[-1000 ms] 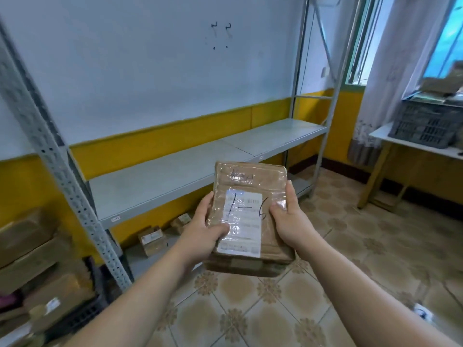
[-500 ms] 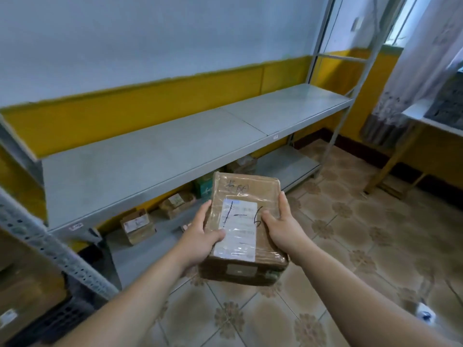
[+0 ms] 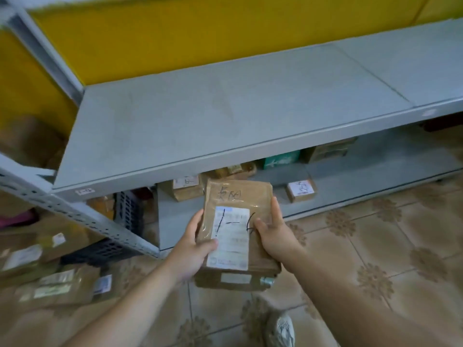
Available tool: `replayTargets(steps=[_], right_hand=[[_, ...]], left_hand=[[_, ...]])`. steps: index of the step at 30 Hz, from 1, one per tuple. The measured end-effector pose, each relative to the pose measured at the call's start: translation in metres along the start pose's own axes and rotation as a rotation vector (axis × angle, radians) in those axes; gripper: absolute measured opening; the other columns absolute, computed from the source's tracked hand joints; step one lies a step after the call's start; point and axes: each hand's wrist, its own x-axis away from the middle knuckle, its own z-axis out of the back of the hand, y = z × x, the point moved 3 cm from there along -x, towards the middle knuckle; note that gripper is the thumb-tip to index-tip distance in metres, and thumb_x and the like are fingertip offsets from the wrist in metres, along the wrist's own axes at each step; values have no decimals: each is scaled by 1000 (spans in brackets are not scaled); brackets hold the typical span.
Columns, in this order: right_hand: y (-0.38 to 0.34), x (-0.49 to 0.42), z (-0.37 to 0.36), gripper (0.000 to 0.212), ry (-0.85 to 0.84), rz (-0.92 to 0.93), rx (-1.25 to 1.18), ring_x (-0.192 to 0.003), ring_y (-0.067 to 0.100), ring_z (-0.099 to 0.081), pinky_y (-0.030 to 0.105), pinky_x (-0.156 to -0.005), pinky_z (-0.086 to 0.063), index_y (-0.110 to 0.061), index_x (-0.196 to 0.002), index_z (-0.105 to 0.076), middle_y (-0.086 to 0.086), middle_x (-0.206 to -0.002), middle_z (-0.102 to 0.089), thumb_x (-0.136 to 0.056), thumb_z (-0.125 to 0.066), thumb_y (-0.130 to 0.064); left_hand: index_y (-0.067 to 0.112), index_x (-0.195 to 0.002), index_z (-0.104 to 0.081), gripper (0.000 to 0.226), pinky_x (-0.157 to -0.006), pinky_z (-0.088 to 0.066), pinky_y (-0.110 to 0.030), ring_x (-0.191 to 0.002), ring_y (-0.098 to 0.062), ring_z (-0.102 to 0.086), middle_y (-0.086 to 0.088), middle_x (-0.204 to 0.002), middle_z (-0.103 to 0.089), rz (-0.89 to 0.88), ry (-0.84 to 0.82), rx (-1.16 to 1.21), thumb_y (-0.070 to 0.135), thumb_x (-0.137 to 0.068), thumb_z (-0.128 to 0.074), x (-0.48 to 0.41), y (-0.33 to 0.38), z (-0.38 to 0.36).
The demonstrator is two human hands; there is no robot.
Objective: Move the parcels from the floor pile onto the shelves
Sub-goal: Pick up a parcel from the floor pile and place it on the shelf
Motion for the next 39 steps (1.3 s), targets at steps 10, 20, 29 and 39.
replayTargets(steps=[10, 20, 29, 39], right_hand=[[103, -218, -172, 77, -162, 137, 9, -128, 31, -51, 38, -103, -40, -48, -150, 18, 8, -149, -46, -104, -42, -35], [171, -355, -260, 90, -120, 276, -24, -112, 29, -60, 42, -101, -49, -44, -149, 25, 11, -142, -50, -99, -50, -37], [126, -371, -241, 95, 64, 497, 434, -146, 32, -14, 48, -116, -26, -35, -155, -8, 3, -159, -12, -83, -66, -58], [127, -376, -254, 71, 148, 440, 599, -129, 42, -35, 48, -104, -32, -28, -153, -16, 15, -138, -29, -95, -34, -63]], left_hand=[[51, -138, -26, 73, -99, -48, -46, -114, -20, -57, 15, -120, -53, 49, 222, -87, 8, -91, -61, -194, -203, 41], [48, -139, -32, 71, -69, -54, -30, -94, -14, -64, 8, -110, -58, -60, 227, 68, 0, -93, -55, -327, -303, 66], [43, -144, -34, 62, -70, -52, -23, -88, -3, -66, 13, -108, -64, -108, 330, 21, 19, -94, -61, -338, -330, 73], [26, -127, -56, 39, -93, -50, -43, -106, -28, -60, -4, -125, -57, -134, 766, -498, 42, -91, -58, -364, -309, 121]])
